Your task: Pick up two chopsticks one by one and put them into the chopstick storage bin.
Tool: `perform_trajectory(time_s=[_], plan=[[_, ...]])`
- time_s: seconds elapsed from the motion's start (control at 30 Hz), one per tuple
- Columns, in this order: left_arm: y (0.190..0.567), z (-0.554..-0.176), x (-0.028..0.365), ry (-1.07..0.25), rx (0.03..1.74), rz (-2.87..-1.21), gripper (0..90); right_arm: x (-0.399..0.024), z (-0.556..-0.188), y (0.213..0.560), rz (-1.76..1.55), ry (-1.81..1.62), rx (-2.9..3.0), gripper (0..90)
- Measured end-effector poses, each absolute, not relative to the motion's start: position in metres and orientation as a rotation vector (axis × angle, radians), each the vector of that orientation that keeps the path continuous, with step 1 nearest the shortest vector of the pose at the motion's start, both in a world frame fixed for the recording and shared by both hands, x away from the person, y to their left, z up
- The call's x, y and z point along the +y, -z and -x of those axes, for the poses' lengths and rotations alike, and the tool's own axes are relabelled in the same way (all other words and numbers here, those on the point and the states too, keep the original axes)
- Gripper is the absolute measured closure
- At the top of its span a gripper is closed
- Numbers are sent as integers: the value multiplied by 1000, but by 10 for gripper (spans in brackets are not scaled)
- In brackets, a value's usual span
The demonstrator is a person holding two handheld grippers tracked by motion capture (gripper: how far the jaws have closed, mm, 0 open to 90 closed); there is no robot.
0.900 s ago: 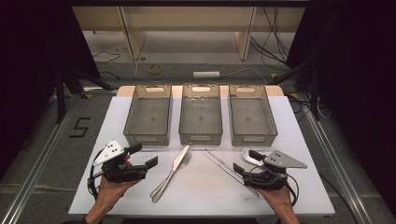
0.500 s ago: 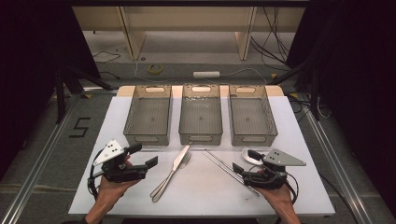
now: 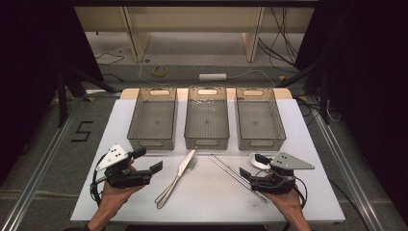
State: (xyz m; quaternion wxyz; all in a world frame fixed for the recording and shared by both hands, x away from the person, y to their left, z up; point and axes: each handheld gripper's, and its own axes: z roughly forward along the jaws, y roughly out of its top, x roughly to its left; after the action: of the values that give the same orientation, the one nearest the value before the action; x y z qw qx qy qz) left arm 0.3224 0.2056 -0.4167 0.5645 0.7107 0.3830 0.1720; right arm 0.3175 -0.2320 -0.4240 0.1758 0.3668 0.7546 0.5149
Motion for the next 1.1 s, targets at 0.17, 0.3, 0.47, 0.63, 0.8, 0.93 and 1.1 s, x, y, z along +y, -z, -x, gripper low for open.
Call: perform_trajectory(time_s=[0.17, 0.3, 0.47, 0.63, 0.8, 0.93, 1.1], plan=[[417, -323, 206, -403, 903, -1673, 160, -226, -325, 416, -983, -1330, 2249, 300], [417, -323, 206, -403, 901, -1672, 160, -222, -336, 405, -959, -1180, 2358, 337], [417, -324, 205, -400, 902, -1675, 159, -215, -351, 401, -960, -971, 2514, 368], [417, -324, 206, -402, 901, -1676, 159, -210, -364, 409, -997, -765, 2664, 410], [417, -324, 205, -402, 901, -1676, 159, -206, -373, 422, -1014, -606, 2756, 471], [417, -324, 206, -405, 900, -1677, 160, -204, -378, 430, -1009, -523, 2803, 517], [417, -323, 205, -408, 898, -1677, 159, -198, -382, 437, -1011, -445, 2843, 570]])
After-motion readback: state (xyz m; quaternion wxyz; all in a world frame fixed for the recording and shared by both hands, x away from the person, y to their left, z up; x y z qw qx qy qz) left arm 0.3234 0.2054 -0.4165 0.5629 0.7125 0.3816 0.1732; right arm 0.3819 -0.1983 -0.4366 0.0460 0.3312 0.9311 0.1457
